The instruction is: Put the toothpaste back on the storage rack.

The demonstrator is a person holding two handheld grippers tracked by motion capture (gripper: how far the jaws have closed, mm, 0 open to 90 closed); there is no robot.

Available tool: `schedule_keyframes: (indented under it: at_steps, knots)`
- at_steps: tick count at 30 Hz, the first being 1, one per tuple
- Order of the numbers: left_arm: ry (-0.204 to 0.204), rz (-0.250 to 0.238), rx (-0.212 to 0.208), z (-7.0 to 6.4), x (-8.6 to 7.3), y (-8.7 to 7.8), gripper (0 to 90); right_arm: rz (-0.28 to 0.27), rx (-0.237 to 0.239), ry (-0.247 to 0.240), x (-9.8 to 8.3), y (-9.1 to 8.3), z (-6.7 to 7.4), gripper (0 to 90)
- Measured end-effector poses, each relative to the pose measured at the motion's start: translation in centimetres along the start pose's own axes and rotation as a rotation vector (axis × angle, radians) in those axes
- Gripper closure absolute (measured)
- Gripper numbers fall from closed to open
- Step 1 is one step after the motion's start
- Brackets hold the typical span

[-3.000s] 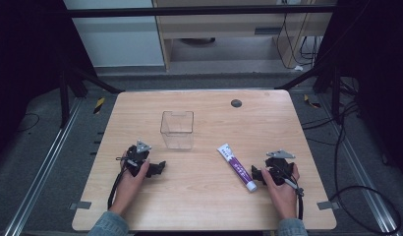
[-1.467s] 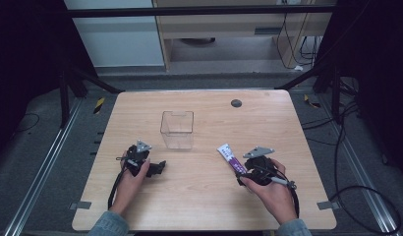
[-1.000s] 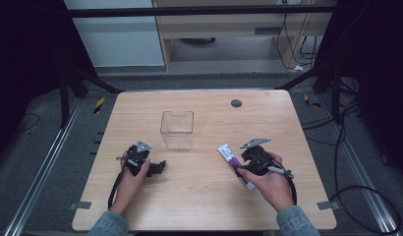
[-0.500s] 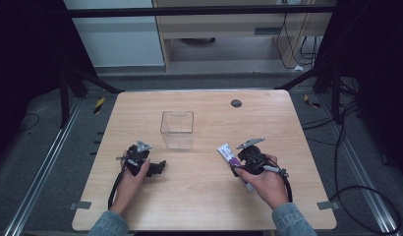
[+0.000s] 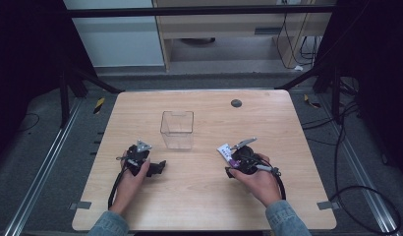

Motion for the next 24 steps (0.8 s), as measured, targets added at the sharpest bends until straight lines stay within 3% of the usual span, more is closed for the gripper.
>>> schedule_keyframes:
  at_steps: [11, 24]
  knots:
    - [0.000, 0.000, 0.000, 0.0, 0.0, 0.0, 0.0, 0.016, 0.009, -0.005, 0.2, 0.6, 0.1, 46.2]
    - [0.001, 0.001, 0.001, 0.0, 0.1, 0.0, 0.0, 0.069, -0.010, 0.004, 0.6, 2.8, -0.8, 49.7]
Point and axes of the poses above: each handheld gripper's, and its own axes: y roughly forward along the jaws, x roughly out of its top, z roughly to its left, the point moved 10 cm from there along y, roughly forward along the jaws, and after that the axes turned 10 degrees about -x, right-handed, at the moved point
